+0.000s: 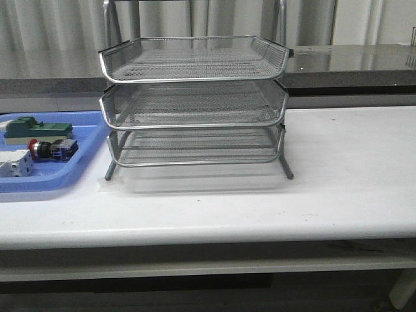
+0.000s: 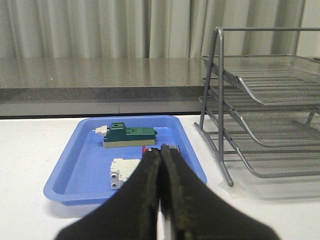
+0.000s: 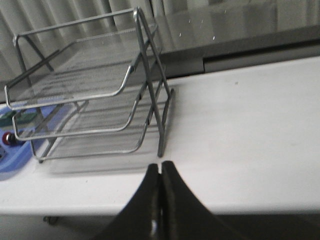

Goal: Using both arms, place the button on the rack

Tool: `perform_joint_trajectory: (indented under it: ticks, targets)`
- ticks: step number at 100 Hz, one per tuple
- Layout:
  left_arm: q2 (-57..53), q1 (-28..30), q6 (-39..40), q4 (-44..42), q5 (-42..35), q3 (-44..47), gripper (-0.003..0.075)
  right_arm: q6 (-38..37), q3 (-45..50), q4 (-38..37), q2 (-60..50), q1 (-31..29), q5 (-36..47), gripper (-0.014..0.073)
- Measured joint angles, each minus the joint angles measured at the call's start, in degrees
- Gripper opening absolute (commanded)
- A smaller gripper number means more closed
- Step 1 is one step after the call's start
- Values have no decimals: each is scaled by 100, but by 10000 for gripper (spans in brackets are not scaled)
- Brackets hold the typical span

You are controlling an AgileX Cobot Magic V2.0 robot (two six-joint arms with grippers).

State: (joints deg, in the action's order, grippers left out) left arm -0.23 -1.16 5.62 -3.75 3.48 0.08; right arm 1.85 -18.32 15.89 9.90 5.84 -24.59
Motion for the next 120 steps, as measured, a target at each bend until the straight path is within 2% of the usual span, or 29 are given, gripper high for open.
perform_joint_trajectory:
  ticks: [21, 40, 88, 99, 114, 120]
  targets:
    - [0, 0, 0, 0, 0, 0, -20, -9, -1133, 265, 1702, 0, -869, -69]
    - [0, 0, 0, 0, 0, 0, -20, -9, -1828, 463, 3040, 0, -1089, -69]
    - [0, 0, 0, 0, 0, 0, -20, -9, -1943, 1611, 4976, 0, -701, -62]
    - [0, 0, 0, 0, 0, 0, -20, 7, -1943, 1917, 5249, 0, -633, 33]
    - [0, 0, 0, 0, 0, 0, -20, 314, -1943, 2533, 5491, 0, -457, 302]
    - [0, 0, 0, 0, 0, 0, -20, 496, -1943, 2804, 5558, 0, -364, 374]
